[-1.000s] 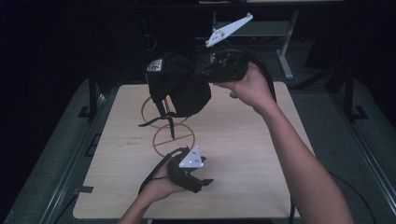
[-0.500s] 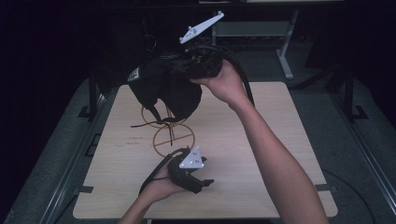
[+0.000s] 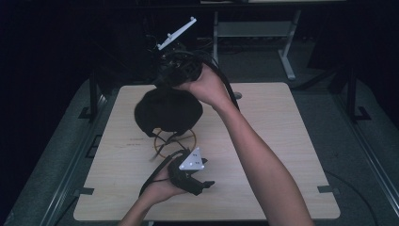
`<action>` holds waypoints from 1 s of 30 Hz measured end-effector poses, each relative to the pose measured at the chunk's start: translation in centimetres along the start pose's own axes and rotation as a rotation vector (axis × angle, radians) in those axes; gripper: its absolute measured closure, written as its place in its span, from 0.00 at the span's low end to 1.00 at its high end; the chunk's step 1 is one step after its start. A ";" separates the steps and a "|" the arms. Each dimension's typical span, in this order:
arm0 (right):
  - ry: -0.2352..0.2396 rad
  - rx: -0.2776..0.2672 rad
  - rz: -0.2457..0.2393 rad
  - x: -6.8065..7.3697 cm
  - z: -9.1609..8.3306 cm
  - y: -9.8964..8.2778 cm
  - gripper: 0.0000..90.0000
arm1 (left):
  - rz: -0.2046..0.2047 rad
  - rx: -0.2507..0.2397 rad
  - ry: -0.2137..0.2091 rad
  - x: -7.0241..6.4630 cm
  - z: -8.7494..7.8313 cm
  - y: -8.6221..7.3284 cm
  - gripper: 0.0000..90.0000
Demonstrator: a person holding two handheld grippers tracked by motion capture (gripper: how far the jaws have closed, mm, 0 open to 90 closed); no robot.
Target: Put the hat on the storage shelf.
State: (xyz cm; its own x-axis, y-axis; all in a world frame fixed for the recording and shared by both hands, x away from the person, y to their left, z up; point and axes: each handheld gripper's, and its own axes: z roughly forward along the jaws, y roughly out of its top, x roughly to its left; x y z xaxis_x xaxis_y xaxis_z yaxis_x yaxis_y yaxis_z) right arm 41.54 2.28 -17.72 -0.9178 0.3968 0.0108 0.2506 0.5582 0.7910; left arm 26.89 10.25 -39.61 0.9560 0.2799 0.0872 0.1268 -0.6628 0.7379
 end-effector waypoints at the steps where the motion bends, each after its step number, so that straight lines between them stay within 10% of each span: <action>1: 0.005 -0.004 -0.001 -0.2 -0.1 -0.2 0.51 | -0.005 -0.001 -0.005 0.0 0.0 -0.1 0.30; 9: -0.001 -0.037 0.087 -1.9 -1.8 -3.2 0.38 | -0.029 -0.010 -0.004 -0.1 -0.3 -0.6 0.29; 30: -0.017 -0.072 0.137 -3.4 -5.5 -9.3 0.30 | -0.048 -0.008 -0.018 -0.2 0.2 -0.8 0.27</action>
State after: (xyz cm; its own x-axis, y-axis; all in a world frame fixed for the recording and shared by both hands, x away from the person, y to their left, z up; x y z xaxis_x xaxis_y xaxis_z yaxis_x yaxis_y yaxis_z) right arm 40.63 -8.21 -21.74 -0.8708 0.4787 0.1117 0.3500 0.4442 0.8248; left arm 26.67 10.59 -40.29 0.9537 0.2983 0.0397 0.1701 -0.6431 0.7466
